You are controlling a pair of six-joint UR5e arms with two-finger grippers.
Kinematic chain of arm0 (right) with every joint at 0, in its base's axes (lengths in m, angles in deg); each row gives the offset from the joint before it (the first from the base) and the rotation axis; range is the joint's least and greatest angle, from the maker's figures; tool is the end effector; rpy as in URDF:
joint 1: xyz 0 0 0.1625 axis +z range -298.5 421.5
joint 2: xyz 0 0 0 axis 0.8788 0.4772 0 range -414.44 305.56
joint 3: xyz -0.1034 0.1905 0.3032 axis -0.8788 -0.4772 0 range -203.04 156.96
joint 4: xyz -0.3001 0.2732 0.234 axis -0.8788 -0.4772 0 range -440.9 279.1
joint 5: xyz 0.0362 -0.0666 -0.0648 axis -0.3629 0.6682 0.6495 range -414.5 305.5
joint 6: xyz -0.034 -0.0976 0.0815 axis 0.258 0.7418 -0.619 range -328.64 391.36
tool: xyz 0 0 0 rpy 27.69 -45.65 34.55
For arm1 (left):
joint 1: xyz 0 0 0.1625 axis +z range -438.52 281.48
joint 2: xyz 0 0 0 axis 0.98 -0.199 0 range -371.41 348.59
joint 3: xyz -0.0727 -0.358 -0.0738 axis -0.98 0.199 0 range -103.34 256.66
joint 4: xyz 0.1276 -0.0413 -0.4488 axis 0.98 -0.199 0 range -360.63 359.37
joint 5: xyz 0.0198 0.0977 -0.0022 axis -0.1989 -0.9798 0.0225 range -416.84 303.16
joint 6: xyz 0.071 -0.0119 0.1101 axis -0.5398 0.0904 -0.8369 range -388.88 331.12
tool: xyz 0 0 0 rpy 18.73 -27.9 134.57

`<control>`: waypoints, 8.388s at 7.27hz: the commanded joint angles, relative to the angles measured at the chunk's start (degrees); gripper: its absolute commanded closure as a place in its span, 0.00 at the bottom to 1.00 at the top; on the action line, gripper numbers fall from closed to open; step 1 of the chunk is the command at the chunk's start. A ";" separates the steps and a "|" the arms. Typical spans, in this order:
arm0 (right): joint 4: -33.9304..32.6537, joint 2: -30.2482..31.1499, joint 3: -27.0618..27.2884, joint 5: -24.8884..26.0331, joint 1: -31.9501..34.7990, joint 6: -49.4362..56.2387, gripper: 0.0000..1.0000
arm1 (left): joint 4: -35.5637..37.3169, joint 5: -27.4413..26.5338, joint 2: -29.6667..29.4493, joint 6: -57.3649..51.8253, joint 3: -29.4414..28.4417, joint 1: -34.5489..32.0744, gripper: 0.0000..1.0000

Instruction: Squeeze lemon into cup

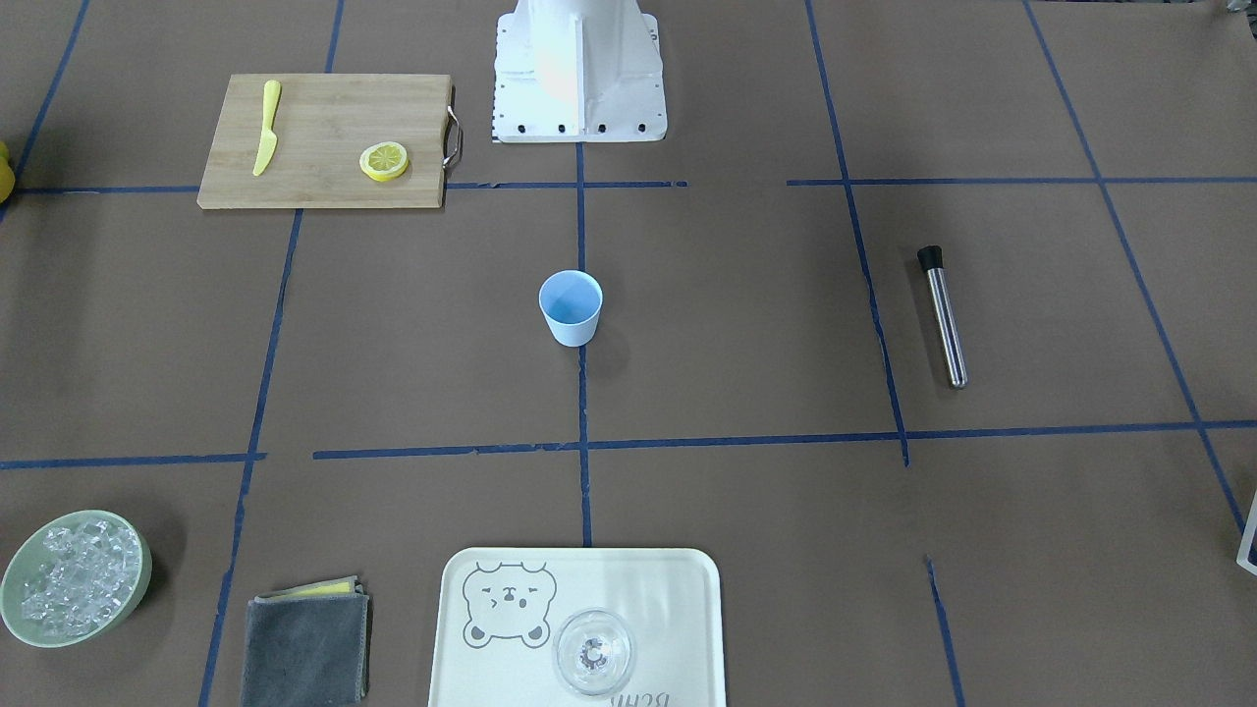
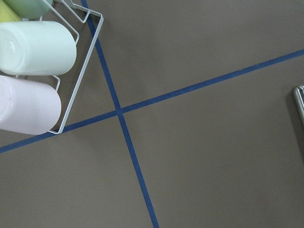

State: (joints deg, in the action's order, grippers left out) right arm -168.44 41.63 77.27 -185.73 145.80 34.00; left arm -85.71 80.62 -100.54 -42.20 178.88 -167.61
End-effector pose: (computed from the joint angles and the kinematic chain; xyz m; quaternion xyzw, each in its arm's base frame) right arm -0.0052 -0.5210 0.5867 0.0453 -0.3528 -0.0885 0.9304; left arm -0.0276 -0.5441 0.5241 0.0943 0.3939 0.1356 0.9042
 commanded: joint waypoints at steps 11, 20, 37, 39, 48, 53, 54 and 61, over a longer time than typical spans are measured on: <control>11.45 0.50 10.09 -1.23 -1.15 -14.86 0.00 | -0.18 -0.52 0.00 -0.30 4.83 -0.56 0.00; 23.73 7.64 28.70 28.45 -50.14 -66.49 0.00 | -0.96 -0.52 -2.99 0.22 5.27 -0.47 0.00; 7.47 -2.99 25.64 61.44 -86.77 -89.92 0.00 | -3.87 -0.61 -2.20 0.05 4.57 -0.47 0.00; 7.47 -2.82 25.21 61.36 -86.94 -90.62 0.00 | -3.87 -0.69 -2.20 0.05 4.74 -0.47 0.00; 7.47 -2.99 23.71 61.27 -88.08 -91.76 0.23 | -3.87 -0.70 -2.11 -0.04 4.92 -0.56 0.00; 7.47 -3.17 23.80 61.09 -87.91 -91.76 0.56 | -3.87 -0.70 -2.11 -0.04 5.00 -0.56 0.00; 7.47 -3.17 23.97 61.09 -87.82 -91.76 0.56 | -3.87 -0.70 -2.20 -0.04 5.00 -0.56 0.00; 7.38 -3.08 25.38 61.97 -87.64 -91.85 0.55 | -3.87 -0.70 -2.20 0.05 5.09 -0.56 0.00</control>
State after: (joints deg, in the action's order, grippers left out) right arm -161.02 38.50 102.57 -123.88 58.15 -57.82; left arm -89.58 79.92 -102.73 -42.16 183.96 -168.17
